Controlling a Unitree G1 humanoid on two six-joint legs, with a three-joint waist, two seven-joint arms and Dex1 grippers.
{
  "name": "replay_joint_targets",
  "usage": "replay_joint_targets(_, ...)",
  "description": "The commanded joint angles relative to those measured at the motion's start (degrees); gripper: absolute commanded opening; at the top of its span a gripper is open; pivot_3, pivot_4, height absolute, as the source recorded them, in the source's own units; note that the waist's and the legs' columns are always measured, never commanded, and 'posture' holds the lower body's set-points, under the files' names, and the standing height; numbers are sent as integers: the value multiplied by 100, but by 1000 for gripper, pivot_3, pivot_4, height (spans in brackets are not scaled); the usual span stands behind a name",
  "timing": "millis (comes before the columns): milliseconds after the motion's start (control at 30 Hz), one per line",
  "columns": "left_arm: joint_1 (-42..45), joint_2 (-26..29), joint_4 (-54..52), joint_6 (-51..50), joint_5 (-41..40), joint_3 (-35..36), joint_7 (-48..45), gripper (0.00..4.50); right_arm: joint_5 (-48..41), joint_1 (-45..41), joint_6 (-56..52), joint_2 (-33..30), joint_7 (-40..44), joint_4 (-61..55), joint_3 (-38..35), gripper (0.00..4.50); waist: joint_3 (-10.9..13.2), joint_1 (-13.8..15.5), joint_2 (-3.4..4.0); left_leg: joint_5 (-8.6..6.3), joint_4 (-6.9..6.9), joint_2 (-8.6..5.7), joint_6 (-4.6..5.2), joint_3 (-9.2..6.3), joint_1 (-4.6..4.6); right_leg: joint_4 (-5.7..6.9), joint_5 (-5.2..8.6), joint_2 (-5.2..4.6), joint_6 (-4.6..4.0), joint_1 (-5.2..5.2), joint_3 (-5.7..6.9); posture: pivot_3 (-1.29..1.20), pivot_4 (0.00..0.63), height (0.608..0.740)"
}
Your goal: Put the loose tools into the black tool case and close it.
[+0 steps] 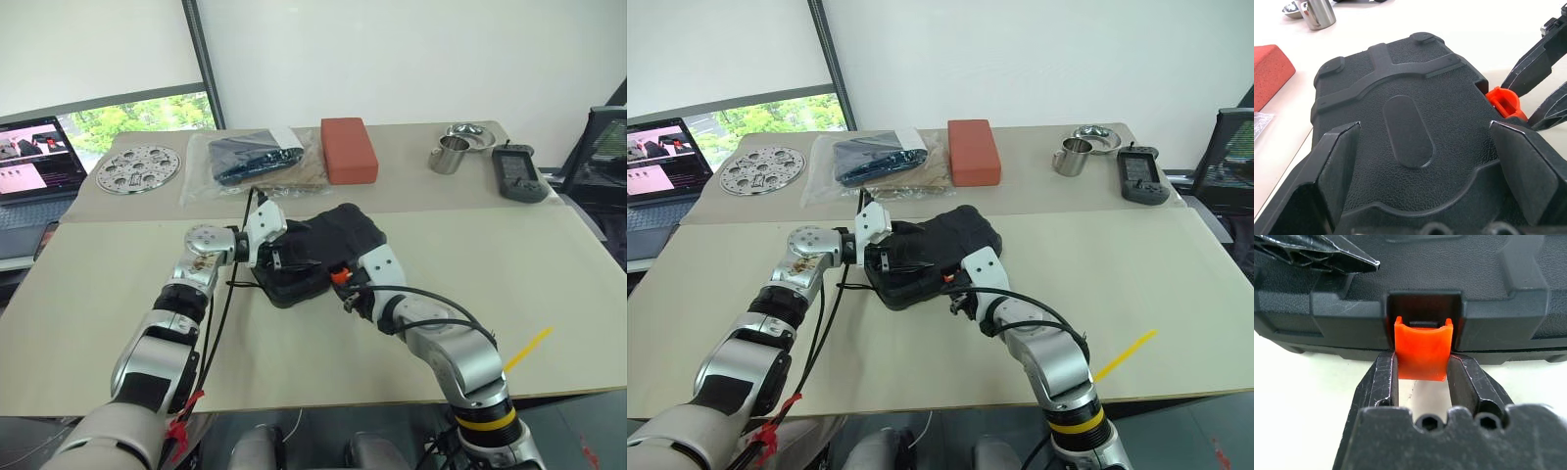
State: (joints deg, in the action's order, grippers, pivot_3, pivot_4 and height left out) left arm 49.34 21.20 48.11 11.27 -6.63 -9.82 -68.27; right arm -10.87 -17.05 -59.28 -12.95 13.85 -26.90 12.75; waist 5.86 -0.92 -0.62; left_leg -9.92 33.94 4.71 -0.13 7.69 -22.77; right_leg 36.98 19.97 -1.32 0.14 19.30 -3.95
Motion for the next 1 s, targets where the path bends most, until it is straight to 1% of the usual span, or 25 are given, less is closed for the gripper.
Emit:
replay_joint_targets(33, -196, -15, 259, -68, 357, -227, -48, 4500, -77, -140, 204, -13, 99, -357, -72, 1654, 0, -1, 0, 0, 0, 0, 0, 0, 0, 0, 0, 0, 0, 0, 0, 0, 150, 740)
replay_joint_targets(67, -194, -15, 262, -68, 357, -227, -48, 4500, -72, -117, 206, -24, 109, -370, -66, 2164, 0, 0, 0, 0, 0, 0, 0, 0, 0, 0, 0, 0, 0, 0, 0, 0, 150, 740)
replay_joint_targets(100, -193, -15, 263, -68, 357, -225, -47, 4500, -65, -90, 209, -30, 106, -384, -82, 2377, 0, -1, 0, 0, -1, 0, 0, 0, 0, 0, 0, 0, 0, 0, 0, 0, 150, 740)
replay_joint_targets(167, -194, -14, 263, -71, 356, -223, -48, 4500, -70, -63, 205, -51, 116, -415, -117, 3105, 0, -1, 0, 0, -1, 0, 0, 0, 1, 0, 0, 0, 0, 0, 0, 0, 150, 740)
replay_joint_targets(233, -201, -15, 262, -72, 359, -227, -49, 4500, -144, -40, 126, -82, 176, -494, -186, 3702, 0, -1, 0, 0, -1, 1, 0, 0, 0, -1, 1, 0, 1, 0, 0, 0, 150, 740)
replay_joint_targets(467, -200, -23, 288, -72, 362, -222, -43, 4500, -549, 143, -406, -407, 446, -991, -443, 3702, -2, 0, -2, -2, -4, 1, 2, -1, -1, -9, 1, -2, 1, -1, 0, 0, 150, 740)
replay_joint_targets(500, -197, -25, 299, -65, 365, -221, -41, 4500, -576, 156, -458, -430, 440, -1005, -467, 3191, -2, 0, -2, -2, -5, 1, 2, -1, 0, -10, 1, -2, 1, -2, 0, 0, 150, 740)
replay_joint_targets(533, -196, -29, 306, -58, 368, -223, -36, 4500, -586, 183, -496, -465, 452, -1001, -474, 3051, -2, 0, -1, -2, -6, 1, 2, -1, -1, -10, 1, -2, 1, -1, 0, 0, 150, 740)
replay_joint_targets(567, -197, -35, 309, -55, 369, -223, -33, 4500, -594, 211, -527, -513, 487, -984, -448, 2651, -2, 0, -2, -2, -5, 1, 2, -1, 0, -9, 0, -2, 1, -2, 0, 0, 150, 740)
replay_joint_targets(700, -201, -54, 302, -51, 370, -226, -19, 4500, -600, 280, -482, -544, 513, -782, -324, 1374, -2, 0, -2, -3, -6, 0, 4, -1, -2, -12, 1, -2, 1, -1, 0, 0, 150, 740)
replay_joint_targets(800, -212, -35, 287, -45, 373, -219, -6, 4500, -551, 179, -344, -557, 511, -579, -288, 248, -3, 2, -3, -3, -6, 0, 4, -2, -2, -12, 1, -2, 1, -1, 0, 0, 150, 740)
replay_joint_targets(833, -218, -26, 279, -46, 372, -215, 0, 4500, -542, 128, -299, -560, 516, -502, -287, 12, -2, 2, -3, -3, -6, 0, 4, -2, -2, -12, 1, -2, 1, -1, 0, 0, 150, 740)
replay_joint_targets(1000, -216, -3, 251, -51, 369, -207, 4, 4500, -475, -119, -54, -433, 459, -75, -243, 12, -2, 1, -3, -3, -6, 0, 4, -2, -2, -12, 1, -2, 2, -1, 0, 0, 150, 740)
